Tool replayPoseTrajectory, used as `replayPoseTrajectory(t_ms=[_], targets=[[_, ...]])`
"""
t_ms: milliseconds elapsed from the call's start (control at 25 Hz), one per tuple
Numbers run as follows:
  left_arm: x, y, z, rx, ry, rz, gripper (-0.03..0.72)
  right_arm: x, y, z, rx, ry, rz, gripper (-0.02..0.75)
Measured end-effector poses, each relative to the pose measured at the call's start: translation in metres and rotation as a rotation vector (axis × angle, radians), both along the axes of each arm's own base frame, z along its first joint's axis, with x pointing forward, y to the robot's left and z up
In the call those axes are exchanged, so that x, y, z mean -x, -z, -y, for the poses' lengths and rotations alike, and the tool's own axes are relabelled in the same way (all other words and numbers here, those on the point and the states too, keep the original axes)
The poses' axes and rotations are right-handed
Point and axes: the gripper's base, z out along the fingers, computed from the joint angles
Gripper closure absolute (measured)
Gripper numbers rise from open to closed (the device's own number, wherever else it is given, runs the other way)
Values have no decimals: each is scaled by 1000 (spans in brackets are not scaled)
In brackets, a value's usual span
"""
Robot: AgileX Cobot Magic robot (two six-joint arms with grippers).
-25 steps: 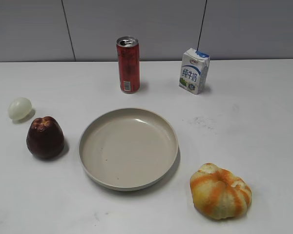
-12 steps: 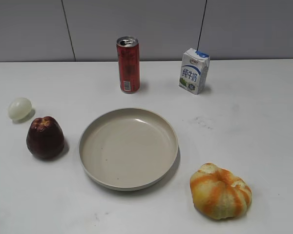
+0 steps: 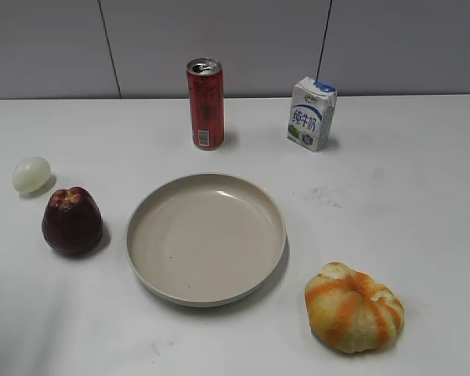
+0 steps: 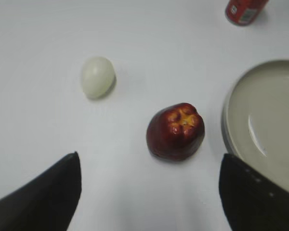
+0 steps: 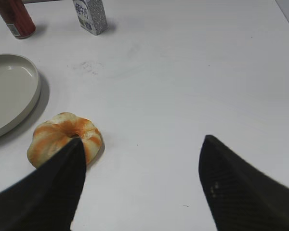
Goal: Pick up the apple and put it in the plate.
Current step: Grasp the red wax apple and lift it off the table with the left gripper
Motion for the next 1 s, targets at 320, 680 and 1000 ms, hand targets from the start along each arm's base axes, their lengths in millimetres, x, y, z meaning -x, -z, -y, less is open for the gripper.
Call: replayPoseTrajectory(t_ms=[320,680,1000], targets=[[-83,36,52,-65,192,-327,-4,0,0,0,0,0,0,153],[-126,120,70,-144,215,-512,16,0,0,0,0,0,0,153],[-133,134,71,-146,207,-505,88,0,0,0,0,0,0,153]])
